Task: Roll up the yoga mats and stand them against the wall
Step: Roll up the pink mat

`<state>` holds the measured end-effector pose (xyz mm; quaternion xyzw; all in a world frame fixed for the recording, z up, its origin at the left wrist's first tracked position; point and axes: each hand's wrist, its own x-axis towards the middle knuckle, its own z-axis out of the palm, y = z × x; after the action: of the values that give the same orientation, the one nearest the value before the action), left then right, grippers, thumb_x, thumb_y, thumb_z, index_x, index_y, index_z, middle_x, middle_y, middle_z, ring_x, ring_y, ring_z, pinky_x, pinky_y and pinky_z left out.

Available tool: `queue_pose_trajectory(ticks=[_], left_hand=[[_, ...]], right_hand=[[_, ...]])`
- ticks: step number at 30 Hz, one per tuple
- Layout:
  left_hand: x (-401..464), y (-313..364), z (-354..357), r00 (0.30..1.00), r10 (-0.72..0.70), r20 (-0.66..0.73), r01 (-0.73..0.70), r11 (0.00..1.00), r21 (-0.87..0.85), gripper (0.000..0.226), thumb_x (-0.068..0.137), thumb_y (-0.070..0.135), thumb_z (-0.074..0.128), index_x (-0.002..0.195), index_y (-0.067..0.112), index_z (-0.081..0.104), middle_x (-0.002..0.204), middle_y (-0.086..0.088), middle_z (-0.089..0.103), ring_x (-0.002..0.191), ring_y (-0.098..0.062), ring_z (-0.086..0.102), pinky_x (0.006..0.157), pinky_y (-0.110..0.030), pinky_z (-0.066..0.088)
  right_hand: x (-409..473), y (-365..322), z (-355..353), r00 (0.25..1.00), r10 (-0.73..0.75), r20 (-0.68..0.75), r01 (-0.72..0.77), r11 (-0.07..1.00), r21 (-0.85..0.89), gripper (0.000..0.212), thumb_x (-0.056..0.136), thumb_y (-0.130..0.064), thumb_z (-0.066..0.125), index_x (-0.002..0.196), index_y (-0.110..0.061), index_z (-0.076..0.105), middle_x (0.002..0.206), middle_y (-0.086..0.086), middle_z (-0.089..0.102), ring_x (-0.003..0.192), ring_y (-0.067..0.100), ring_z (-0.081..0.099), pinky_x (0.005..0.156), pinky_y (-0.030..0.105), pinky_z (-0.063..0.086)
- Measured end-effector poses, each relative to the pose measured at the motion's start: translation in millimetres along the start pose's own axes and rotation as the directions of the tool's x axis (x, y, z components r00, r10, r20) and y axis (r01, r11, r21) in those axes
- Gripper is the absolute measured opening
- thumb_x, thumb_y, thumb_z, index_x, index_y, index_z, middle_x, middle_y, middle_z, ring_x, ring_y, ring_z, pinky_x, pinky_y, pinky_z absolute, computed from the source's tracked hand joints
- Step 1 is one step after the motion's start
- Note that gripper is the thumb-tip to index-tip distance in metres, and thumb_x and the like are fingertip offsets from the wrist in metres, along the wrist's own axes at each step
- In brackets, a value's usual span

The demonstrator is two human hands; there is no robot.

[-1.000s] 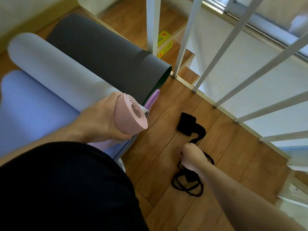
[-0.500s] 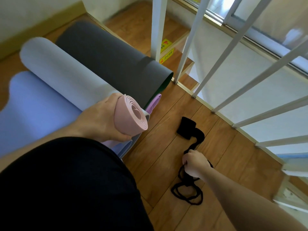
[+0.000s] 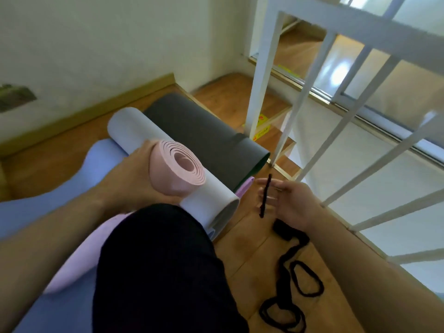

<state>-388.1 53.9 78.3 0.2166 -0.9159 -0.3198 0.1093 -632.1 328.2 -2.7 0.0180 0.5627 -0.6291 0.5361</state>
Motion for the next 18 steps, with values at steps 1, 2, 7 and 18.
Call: queue_pose_trajectory(ticks=[1,2,7,18], left_hand=[[-11.7,2.3,-16.6,0.998,-0.02,-0.059,0.02,1.0,-0.013,0.1,0.045,0.051,0.103,0.127,0.038,0.047,0.116,0.024,0.062,0.107,0.013,0.058,0.088,-0.008,0.046],[-24.2,3.0,-33.9,0.992,-0.049,-0.112,0.047,0.999,-0.024,0.101,0.044,0.049,0.105,0.128,0.037,0.049,0.118,0.022,0.065,0.108,0.008,0.06,0.09,-0.015,0.048],[-98.0,-1.7,-115.7,0.911,-0.185,-0.37,0.142,0.98,-0.14,0.104,0.042,0.045,0.105,0.128,0.048,0.046,0.114,0.049,0.057,0.105,0.022,0.055,0.081,-0.008,0.044],[-262.1,-10.7,-175.9,0.575,-0.388,-0.72,0.058,0.898,-0.437,0.102,0.042,0.035,0.102,0.128,0.052,0.049,0.119,0.019,0.072,0.111,-0.007,0.069,0.088,-0.046,0.061]], right_hand=[[-4.3,-15.5,27.5,0.996,-0.06,0.063,0.063,0.997,-0.047,0.04,0.108,-0.014,0.041,0.132,-0.008,0.073,0.108,0.017,0.07,0.092,0.031,0.073,0.082,0.05,0.06],[-11.1,-31.7,60.4,0.985,-0.112,0.128,0.127,0.985,-0.113,0.039,0.109,-0.01,0.042,0.132,-0.011,0.073,0.11,0.017,0.071,0.091,0.03,0.073,0.078,0.048,0.061],[-64.6,-81.4,238.6,0.873,-0.249,0.42,0.464,0.69,-0.555,0.02,0.097,-0.02,0.078,0.117,-0.018,0.077,0.106,0.005,0.078,0.093,0.026,0.078,0.073,0.052,0.066],[-186.4,-10.9,499.9,0.564,0.036,0.825,0.815,-0.181,-0.55,0.058,0.069,-0.054,0.092,0.106,-0.014,0.072,0.1,0.006,0.079,0.092,0.028,0.074,0.082,0.045,0.064]])
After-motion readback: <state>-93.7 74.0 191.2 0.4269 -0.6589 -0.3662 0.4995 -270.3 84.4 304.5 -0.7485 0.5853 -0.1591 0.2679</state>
